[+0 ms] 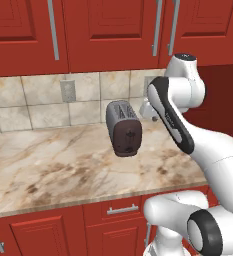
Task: Open the cabinet directly in front. Then move the wine and the cup to the dining counter with the candle on it.
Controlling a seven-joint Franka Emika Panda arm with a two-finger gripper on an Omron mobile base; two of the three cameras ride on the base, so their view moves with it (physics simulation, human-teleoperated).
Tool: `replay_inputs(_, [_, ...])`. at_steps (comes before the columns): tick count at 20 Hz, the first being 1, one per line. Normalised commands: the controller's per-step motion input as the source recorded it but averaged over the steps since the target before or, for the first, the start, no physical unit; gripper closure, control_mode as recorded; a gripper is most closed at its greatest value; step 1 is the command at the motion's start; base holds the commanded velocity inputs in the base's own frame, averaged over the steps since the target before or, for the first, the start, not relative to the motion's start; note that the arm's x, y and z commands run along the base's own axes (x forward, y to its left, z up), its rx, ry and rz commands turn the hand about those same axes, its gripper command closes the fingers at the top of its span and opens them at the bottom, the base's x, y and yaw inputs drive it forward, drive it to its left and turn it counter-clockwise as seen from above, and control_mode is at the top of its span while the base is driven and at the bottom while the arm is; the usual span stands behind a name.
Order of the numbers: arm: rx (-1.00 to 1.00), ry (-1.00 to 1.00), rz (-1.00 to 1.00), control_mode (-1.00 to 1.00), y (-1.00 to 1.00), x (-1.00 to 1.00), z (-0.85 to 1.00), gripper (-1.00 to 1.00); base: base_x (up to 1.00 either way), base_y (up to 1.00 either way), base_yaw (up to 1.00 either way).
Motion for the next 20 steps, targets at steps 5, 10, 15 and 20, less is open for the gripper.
replay_inputs(5, [0.00, -0.12, 0.00, -1.00, 0.00, -0.11, 0.05, -1.00, 0.00, 0.00, 0.00])
replay_inputs(10, [-0.02, -0.50, 0.09, -1.00, -0.10, -0.73, 0.37, -1.00, 0.00, 0.00, 0.00])
replay_inputs(15, [-0.03, -0.51, 0.11, -1.00, -0.05, -0.58, 0.55, -1.00, 0.00, 0.00, 0.00])
replay_inputs(20, [0.00, -0.49, 0.05, -1.00, 0.00, -0.40, 0.61, -1.00, 0.00, 0.00, 0.00])
